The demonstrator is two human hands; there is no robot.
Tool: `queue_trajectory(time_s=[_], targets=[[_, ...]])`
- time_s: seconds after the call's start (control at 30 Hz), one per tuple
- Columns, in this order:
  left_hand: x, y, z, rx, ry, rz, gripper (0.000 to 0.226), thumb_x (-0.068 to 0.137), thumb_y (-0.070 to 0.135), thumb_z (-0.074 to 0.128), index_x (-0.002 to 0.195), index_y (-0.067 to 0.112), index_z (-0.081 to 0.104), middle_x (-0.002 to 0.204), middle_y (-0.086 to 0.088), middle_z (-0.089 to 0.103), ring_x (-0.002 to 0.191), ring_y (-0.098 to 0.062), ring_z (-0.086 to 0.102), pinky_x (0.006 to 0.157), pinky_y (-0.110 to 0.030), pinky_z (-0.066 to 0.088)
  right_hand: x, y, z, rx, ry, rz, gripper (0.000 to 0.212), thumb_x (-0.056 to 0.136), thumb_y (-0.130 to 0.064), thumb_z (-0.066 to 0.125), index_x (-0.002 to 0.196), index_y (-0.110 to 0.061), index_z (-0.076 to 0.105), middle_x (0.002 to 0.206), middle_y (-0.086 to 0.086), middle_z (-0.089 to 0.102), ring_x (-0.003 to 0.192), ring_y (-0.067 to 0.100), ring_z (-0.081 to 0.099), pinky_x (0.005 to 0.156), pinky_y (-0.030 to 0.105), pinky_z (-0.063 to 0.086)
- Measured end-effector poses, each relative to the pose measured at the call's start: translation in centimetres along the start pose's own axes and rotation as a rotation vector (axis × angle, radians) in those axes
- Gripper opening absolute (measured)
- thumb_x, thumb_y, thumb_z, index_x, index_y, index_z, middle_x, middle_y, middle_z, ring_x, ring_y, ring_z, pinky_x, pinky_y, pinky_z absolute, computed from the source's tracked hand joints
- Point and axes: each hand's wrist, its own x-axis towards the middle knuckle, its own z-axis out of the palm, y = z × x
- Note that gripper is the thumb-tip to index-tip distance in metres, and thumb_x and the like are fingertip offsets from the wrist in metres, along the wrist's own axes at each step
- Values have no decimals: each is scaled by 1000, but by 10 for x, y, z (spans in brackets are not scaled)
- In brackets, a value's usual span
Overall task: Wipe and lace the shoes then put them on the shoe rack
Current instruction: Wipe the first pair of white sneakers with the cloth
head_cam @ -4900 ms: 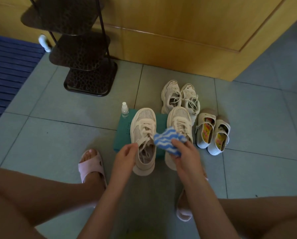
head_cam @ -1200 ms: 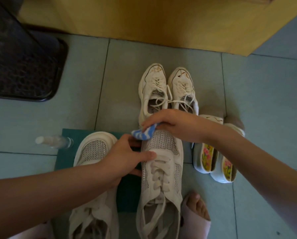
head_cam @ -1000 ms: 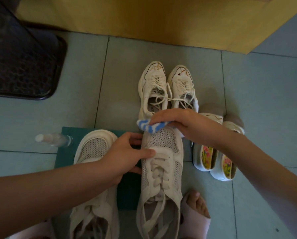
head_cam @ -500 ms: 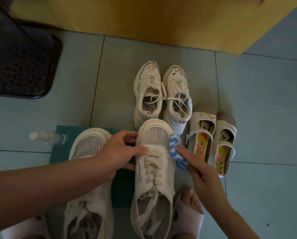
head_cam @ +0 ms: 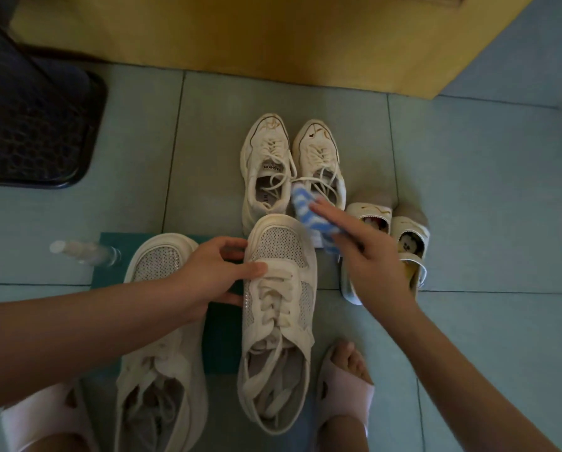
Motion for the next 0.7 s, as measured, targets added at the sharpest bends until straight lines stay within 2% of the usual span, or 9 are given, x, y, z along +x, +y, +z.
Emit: queue_trajectory(time_s=[0.07, 0.13, 0.2, 0.37, 0.47, 0.57, 0.63, 0.7], targets=[[0, 0, 1, 7, 9, 4, 48, 76, 9, 73, 119, 12, 53, 117, -6, 60, 94, -18, 63, 52, -31, 58, 23, 0, 17, -68, -114, -79, 47, 91, 5, 44, 124, -25, 57, 135, -6, 52, 122, -2, 47, 103, 13, 36], [0, 1, 1, 11, 22, -1, 44, 76, 8, 72, 116, 13, 53, 117, -6, 61, 94, -20, 63, 52, -32, 59, 32, 6, 30, -199, -198, -136, 44, 87, -4, 41, 124, -19, 60, 137, 0, 52, 129, 7, 43, 109, 19, 30], [0, 2, 2, 10, 24, -7, 44, 76, 8, 72, 115, 13, 52, 115, -6, 61, 92, -19, 63, 51, -31, 58, 25, 15, 32, -271, -180, -161, 47, 84, -10, 40, 126, -19, 59, 138, -1, 51, 130, 10, 43, 109, 21, 31], [-1, 1, 2, -5, 17, -8, 50, 76, 7, 72, 121, 11, 51, 115, -5, 60, 89, -16, 63, 50, -29, 58, -20, 31, 23, -202, -83, -118, 48, 86, -35, 38, 127, -20, 57, 140, -3, 47, 132, 2, 35, 109, 18, 32], [0, 1, 1, -4, 13, -10, 49, 77, 6, 71, 122, 10, 51, 116, -6, 60, 89, -16, 62, 48, -29, 57, -52, 39, 23, -172, -92, -57, 47, 86, -28, 38, 131, -29, 52, 143, -11, 43, 134, 0, 34, 109, 17, 32], [0, 0, 1, -4, 11, -12, 47, 78, 6, 70, 121, 10, 52, 116, -6, 59, 85, -14, 61, 47, -27, 56, -77, 41, 19, -106, -111, 28, 55, 84, -14, 46, 130, -44, 47, 138, -20, 46, 130, -5, 38, 101, 6, 32], [1, 0, 0, 3, 9, -13, 47, 78, 7, 70, 121, 12, 52, 116, -5, 59, 87, -14, 61, 48, -28, 57, -88, 41, 13, -66, -141, 94, 66, 80, -5, 46, 122, -56, 48, 129, -29, 51, 123, -9, 45, 93, 2, 35], [1, -1, 0, 14, 8, -13, 47, 78, 9, 71, 120, 14, 52, 117, -3, 59, 88, -14, 62, 50, -28, 57, -86, 36, -2, 6, -172, 186, 65, 88, -2, 46, 102, -65, 57, 113, -33, 59, 106, -10, 57, 83, 5, 43]])
